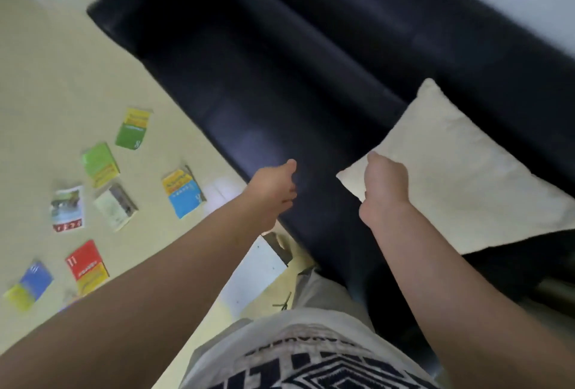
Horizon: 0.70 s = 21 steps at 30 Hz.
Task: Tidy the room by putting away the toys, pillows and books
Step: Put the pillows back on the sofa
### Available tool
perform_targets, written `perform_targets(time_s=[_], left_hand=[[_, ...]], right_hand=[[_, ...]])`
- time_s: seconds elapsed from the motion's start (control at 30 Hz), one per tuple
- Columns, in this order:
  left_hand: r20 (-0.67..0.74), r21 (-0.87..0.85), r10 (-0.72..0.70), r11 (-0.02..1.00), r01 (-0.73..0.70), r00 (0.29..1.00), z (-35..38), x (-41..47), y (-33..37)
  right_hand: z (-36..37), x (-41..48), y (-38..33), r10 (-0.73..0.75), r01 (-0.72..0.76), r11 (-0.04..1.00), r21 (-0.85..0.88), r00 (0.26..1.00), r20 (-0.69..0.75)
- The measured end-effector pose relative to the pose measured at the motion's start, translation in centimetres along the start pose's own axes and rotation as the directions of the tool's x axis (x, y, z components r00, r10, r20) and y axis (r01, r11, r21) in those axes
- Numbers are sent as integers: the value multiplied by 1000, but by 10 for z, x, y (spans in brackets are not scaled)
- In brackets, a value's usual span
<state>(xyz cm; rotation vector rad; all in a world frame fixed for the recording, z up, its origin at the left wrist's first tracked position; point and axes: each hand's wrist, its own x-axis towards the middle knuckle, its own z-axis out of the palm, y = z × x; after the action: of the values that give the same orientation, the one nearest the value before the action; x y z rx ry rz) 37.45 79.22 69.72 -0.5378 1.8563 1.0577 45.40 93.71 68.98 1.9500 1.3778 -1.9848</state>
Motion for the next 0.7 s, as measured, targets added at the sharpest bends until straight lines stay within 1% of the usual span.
perform_targets(time_s=[0.03, 0.07, 0.17, 0.2, 0.3, 0.37, 0.43, 0.53, 0.57, 0.6, 0.63, 0.67, 0.7], left_hand=[[7, -87, -25, 996, 25, 1000, -17, -7, -7], [4, -175, -40, 984, 40, 999, -40, -16, -18], [-23, -358, -35, 933, 25, 999, -94, -44, -52], [-36, -394, -27, 919, 11, 999, -108, -55, -63], [-81, -516, -18, 856, -27, 997, -161, -88, -117], [-109, -600, -34, 799, -38, 993, -195, -109, -158], [-145, -686, -34, 724, -76, 989, -234, -131, -212], [-185, -763, -61, 639, -104, 981, -285, -163, -289], [-199, -785, -86, 610, -106, 976, -302, -177, -323], [-233, -815, -112, 564, -131, 966, -323, -195, -367], [-249, -827, -127, 544, -142, 960, -331, -204, -386], [-268, -841, -149, 519, -155, 952, -341, -216, -410], [-307, -860, -179, 473, -192, 935, -358, -234, -445]], right_hand=[[11, -8, 3, -28, 29, 999, -25, 999, 20], [27, -23, 8, -62, 68, 994, -86, 996, 66], [69, -68, 30, -125, 160, 969, -188, 975, 183], [80, -82, 39, -121, 176, 955, -239, 967, 225], [122, -135, 82, -155, 257, 918, -302, 934, 321], [147, -173, 117, -172, 325, 871, -368, 904, 390], [172, -220, 162, -158, 380, 813, -442, 873, 460], [199, -285, 228, -83, 367, 805, -465, 847, 525], [207, -309, 257, -79, 392, 787, -476, 830, 553], [218, -341, 294, -61, 438, 738, -514, 801, 595], [221, -354, 309, -58, 461, 716, -524, 787, 614], [225, -372, 328, -50, 508, 671, -540, 758, 651], [235, -397, 358, -14, 570, 601, -560, 708, 706]])
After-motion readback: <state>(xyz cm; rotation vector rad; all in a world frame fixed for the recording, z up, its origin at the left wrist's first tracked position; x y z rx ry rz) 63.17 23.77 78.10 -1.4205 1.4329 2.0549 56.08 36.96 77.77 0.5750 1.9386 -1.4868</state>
